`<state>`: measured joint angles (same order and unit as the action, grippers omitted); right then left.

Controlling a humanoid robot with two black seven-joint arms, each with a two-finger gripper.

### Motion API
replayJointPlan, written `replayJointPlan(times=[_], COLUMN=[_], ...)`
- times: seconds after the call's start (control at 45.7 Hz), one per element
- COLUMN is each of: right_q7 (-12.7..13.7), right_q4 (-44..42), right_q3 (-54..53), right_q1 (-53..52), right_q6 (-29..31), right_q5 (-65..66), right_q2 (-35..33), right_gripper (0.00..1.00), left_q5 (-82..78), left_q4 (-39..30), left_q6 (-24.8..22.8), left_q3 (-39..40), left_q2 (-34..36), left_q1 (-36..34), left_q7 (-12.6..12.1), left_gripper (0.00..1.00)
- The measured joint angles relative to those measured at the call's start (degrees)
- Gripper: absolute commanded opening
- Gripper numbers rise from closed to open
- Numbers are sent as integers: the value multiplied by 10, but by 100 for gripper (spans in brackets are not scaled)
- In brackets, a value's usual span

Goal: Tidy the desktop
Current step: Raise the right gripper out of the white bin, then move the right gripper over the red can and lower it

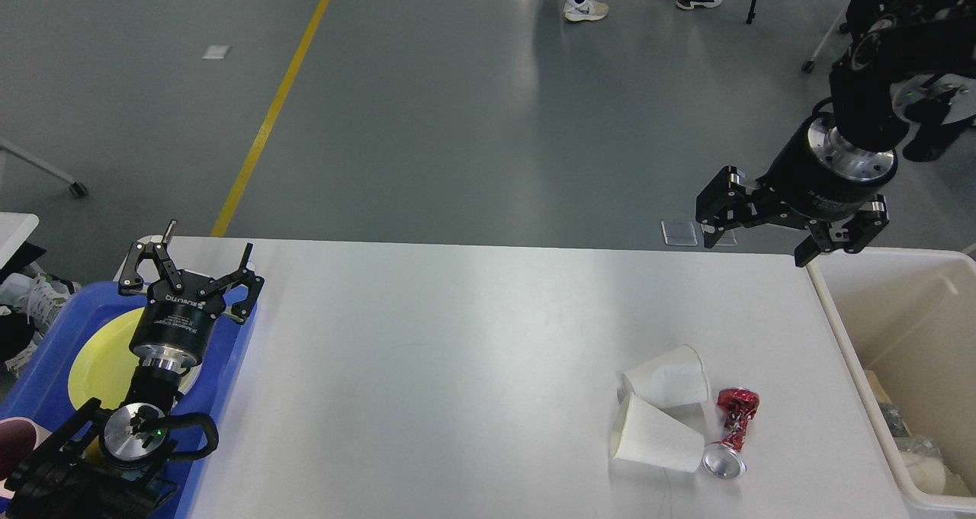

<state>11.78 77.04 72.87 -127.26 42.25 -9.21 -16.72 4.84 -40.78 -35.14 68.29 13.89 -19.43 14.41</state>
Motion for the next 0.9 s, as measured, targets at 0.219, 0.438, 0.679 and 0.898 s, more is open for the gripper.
replayJointPlan(times=[0.219, 0.438, 0.679, 0.898], right_q7=[-20, -102, -93, -91], right_q4=[85, 95, 85, 47], right_q3=[31, 67, 49, 27], right_q1=[-61, -65, 19, 128], right_q6=[8, 9, -14, -78], right_q5=[-40, -40, -21, -20], right_q2=[-14, 0, 17, 23], right_gripper=[100, 100, 100, 100], left_q5=[0, 0, 0, 0], left_q4=[0, 0, 0, 0], left_q6=[1, 1, 0, 0], left_q3=[0, 1, 1, 1], left_q2=[0, 0, 0, 0], left_q1=[0, 1, 1, 1], left_q7=[0, 0, 0, 0], left_gripper=[96, 96, 96, 96])
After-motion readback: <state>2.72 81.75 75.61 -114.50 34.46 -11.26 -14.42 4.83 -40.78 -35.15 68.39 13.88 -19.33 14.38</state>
